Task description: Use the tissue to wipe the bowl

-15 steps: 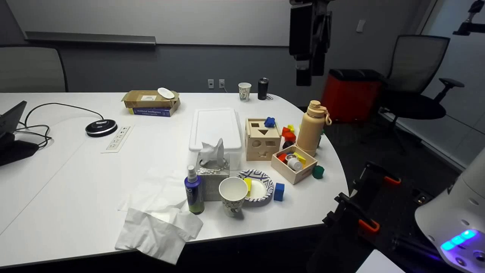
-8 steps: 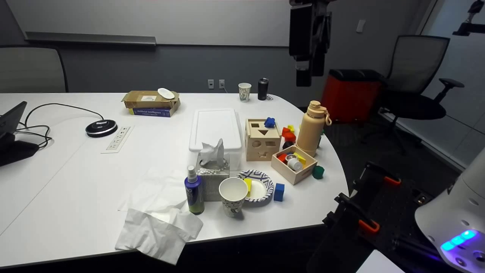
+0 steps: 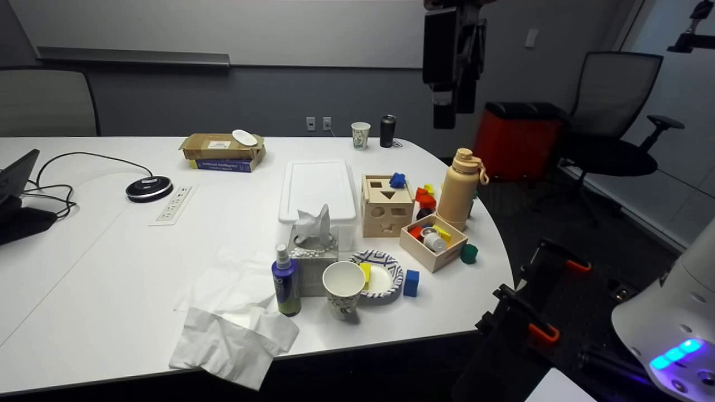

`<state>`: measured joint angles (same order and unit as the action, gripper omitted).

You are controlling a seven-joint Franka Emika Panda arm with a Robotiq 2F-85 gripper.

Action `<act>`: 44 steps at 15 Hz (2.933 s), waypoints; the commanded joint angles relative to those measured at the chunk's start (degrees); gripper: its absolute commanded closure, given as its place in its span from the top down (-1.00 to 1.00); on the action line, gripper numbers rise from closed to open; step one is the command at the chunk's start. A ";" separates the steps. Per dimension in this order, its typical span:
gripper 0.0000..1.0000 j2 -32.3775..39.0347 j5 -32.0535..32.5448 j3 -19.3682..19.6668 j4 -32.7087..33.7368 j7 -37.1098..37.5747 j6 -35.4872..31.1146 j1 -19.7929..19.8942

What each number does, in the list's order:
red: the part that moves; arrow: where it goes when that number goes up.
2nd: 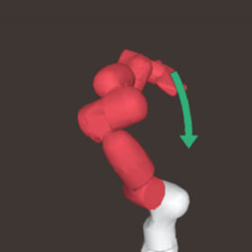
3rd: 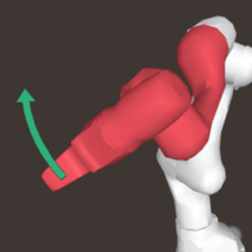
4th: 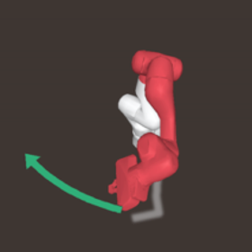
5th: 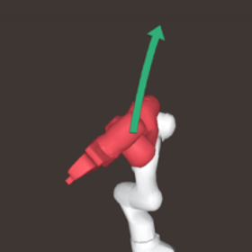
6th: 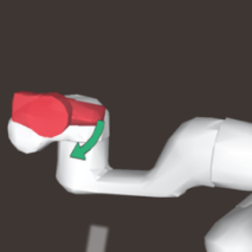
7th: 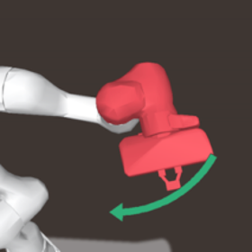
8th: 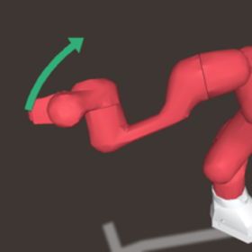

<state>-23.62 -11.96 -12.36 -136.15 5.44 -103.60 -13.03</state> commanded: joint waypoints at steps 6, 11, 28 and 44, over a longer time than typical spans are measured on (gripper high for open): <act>1.00 26.41 6.29 -4.97 13.55 13.74 -19.16 0.12; 1.00 43.76 15.28 -4.01 27.00 23.88 -25.11 -6.60; 1.00 76.75 24.37 8.58 54.11 33.95 -27.71 -25.20; 1.00 84.80 22.58 10.22 52.86 32.65 -32.08 -23.04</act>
<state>59.66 11.90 -2.96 -83.19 39.61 -134.44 -36.47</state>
